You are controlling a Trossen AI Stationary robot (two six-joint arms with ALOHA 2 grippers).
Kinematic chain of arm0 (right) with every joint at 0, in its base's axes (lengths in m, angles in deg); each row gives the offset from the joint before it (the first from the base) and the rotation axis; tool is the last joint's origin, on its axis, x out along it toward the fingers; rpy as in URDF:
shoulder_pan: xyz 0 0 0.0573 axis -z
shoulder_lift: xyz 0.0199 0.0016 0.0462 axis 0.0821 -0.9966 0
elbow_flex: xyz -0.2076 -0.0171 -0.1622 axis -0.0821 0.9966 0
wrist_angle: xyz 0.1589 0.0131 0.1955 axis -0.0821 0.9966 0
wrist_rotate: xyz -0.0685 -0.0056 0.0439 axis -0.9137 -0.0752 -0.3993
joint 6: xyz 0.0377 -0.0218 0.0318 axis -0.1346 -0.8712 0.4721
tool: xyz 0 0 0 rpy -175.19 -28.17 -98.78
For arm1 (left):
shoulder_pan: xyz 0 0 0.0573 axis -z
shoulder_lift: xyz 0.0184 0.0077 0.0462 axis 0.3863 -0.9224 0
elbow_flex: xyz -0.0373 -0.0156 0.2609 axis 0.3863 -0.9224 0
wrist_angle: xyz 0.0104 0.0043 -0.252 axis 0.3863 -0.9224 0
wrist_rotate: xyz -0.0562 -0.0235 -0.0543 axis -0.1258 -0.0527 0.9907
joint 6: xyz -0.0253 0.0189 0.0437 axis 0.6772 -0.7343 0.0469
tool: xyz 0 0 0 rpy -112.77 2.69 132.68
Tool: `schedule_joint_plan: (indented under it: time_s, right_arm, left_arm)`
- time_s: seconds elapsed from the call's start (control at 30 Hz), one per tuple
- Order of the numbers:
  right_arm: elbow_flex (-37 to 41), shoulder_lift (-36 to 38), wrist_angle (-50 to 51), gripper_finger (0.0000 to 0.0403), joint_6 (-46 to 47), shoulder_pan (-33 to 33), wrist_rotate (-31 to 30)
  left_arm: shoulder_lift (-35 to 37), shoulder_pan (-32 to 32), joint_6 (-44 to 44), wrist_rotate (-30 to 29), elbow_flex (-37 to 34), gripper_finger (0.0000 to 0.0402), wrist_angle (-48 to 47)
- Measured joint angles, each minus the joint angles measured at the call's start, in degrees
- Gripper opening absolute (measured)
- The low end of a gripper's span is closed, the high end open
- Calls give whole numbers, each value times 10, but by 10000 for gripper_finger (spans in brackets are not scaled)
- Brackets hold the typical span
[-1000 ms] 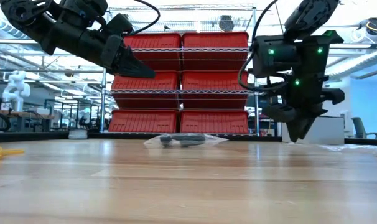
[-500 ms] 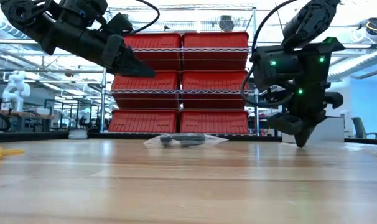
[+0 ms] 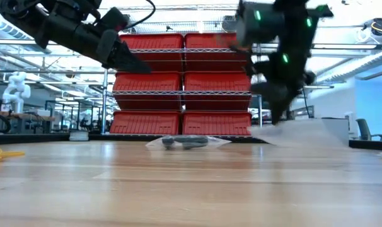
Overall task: Sort rubber bands
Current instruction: Open the top zip bag
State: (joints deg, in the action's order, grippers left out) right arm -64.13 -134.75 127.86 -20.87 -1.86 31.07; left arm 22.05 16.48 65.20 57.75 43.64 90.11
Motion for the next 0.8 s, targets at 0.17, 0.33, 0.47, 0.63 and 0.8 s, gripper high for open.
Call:
schedule_joint_plan:
  time_s: [0.17, 0.33, 0.47, 0.63, 0.8]
  right_arm:
    - [-89, 0, 1, 0, -76, -30, 15]
    - [-167, 0, 3, 0, -138, -54, 24]
    - [-210, 0, -6, 0, -180, -69, 28]
    - [-242, 1, -21, 0, -217, -81, 28]
    - [-250, 1, -39, 0, -239, -87, 28]
  left_arm:
    - [12, 0, 0, 31, 0, 173, 1]
    - [-3, 2, 0, 145, 0, 173, 26]
    - [-29, 19, 0, 165, 0, 173, 84]
    - [-75, 30, 0, 166, 0, 173, 150]
    - [-112, 31, 7, 202, 0, 173, 202]
